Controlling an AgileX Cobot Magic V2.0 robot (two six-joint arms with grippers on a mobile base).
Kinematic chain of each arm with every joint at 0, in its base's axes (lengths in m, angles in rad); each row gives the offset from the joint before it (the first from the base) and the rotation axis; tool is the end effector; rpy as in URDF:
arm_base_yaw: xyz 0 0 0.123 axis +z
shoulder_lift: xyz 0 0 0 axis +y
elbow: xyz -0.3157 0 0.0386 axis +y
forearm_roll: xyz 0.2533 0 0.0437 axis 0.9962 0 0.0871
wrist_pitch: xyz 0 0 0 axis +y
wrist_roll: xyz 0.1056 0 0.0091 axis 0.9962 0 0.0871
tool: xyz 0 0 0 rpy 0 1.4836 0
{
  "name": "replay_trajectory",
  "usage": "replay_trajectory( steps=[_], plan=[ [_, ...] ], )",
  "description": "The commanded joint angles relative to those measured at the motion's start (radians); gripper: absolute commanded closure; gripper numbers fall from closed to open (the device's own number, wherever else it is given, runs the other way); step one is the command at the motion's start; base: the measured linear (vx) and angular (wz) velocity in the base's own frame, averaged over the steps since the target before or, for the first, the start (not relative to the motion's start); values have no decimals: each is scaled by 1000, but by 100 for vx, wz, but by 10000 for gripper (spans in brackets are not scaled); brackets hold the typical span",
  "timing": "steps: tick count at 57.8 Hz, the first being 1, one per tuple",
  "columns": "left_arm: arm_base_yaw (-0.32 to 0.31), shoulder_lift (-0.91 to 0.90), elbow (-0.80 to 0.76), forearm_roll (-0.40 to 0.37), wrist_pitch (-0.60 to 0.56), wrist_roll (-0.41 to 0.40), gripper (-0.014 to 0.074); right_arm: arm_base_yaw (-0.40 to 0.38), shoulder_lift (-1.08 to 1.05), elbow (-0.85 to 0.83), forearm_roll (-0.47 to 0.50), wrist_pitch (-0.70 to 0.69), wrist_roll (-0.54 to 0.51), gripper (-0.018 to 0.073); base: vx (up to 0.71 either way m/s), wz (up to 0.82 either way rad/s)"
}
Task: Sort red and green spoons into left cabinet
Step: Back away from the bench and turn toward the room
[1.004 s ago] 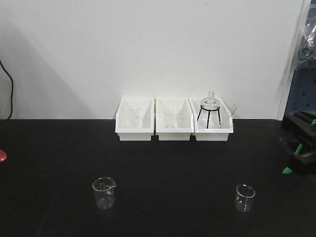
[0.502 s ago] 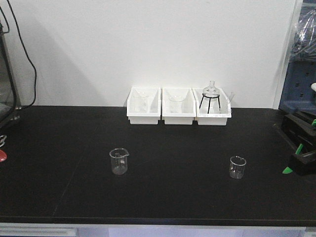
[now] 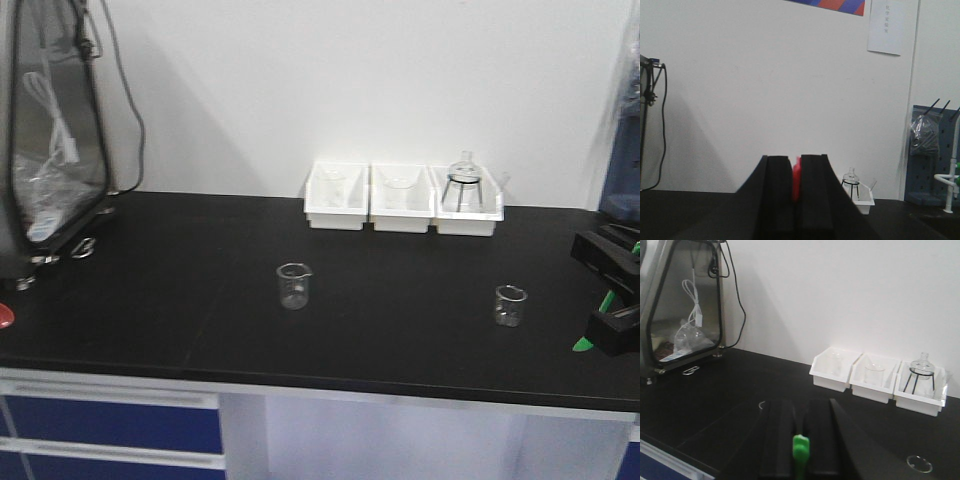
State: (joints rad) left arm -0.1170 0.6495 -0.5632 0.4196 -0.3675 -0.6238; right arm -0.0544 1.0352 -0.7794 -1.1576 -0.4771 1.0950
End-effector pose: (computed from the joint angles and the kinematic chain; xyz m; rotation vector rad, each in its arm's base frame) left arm 0.1243 -0.0302 0.4011 0.0590 1.2436 -0.3912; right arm 0.2264 0.0322 0.3958 -0.3162 1.5118 0.2758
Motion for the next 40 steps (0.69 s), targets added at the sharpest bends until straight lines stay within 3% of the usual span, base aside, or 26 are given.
replay_trajectory(
  steps=[1,21,40],
  plan=[
    [-3,-3,-33,-20,-65,-1,603,-3,-18,-29,28,-37,-3,568,-19,32],
    [-3,-3,-33,-20,-65,-1,603,-3,-18,-29,28,-37,-3,568,-12,48],
    [-3,-3,-33,-20,-65,-1,603,-3,-18,-29,28,-37,-3,568,-5,73]
  ],
)
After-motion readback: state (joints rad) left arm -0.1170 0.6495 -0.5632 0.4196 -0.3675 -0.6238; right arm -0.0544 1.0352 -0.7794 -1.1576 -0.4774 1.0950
